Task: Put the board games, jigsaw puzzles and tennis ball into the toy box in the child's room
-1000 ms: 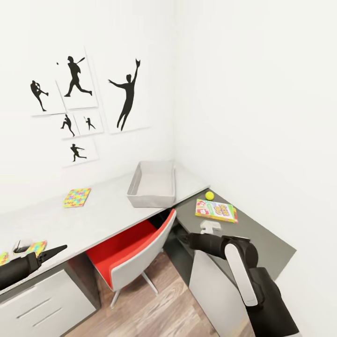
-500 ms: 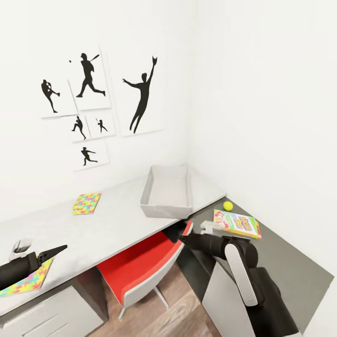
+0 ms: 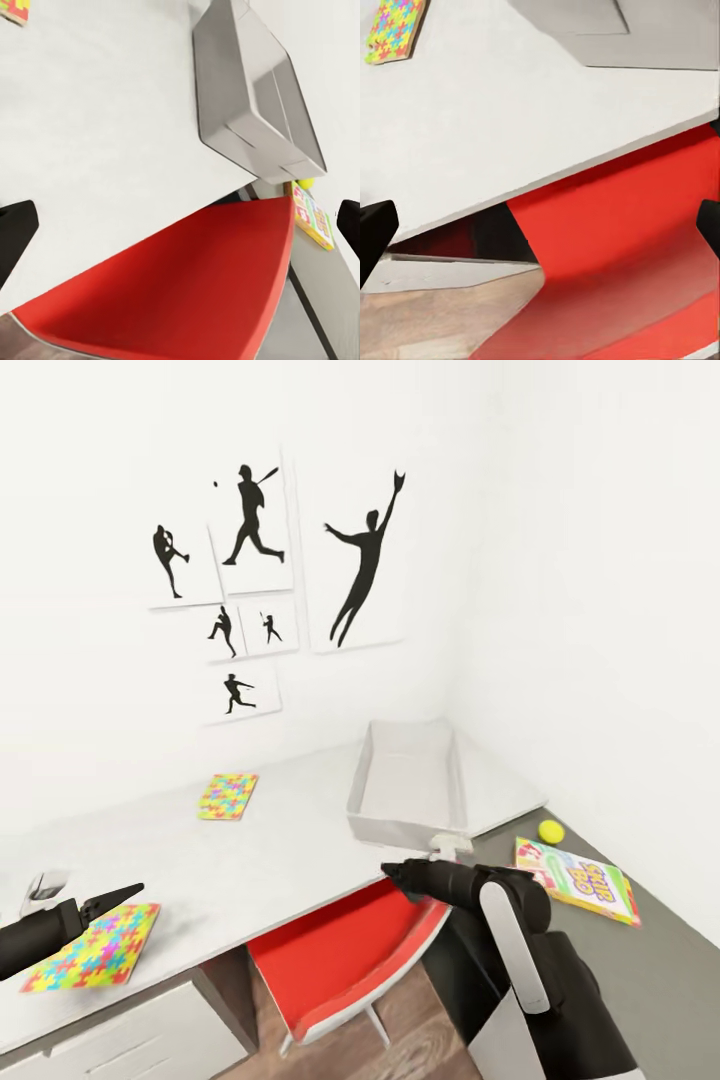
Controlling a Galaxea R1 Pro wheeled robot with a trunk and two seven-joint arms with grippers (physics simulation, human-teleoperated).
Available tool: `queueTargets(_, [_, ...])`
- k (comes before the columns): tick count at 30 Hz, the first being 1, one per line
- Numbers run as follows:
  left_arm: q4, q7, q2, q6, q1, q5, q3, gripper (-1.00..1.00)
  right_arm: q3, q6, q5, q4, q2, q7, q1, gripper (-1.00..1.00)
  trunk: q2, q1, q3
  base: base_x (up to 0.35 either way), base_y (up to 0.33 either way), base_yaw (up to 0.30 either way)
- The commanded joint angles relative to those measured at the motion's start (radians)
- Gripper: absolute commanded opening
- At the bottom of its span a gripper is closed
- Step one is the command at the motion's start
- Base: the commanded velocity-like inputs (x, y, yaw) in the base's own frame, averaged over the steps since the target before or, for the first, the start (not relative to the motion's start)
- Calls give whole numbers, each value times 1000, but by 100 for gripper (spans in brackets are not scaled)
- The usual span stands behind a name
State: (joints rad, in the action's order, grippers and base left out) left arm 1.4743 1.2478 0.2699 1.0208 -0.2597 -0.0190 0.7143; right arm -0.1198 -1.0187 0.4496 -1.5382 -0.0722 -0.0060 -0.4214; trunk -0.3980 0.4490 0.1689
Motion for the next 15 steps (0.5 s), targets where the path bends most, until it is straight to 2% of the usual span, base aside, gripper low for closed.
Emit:
queueTargets(1, [0, 2, 0, 10, -1, -2, 1, 100, 2, -1, 1, 0, 0, 0, -1, 100, -2, 1, 3, 229, 92, 254])
queueTargets(6, [0, 2, 0, 10, -1, -2, 1, 100, 20, 8, 3, 11, 0, 7, -1, 100, -2, 1, 6, 247, -20, 254])
queueTargets(15, [0, 3, 0, 10, -1, -2, 1, 100, 24, 9, 3, 14, 0, 9, -1, 100, -2, 1, 12, 256, -151, 254])
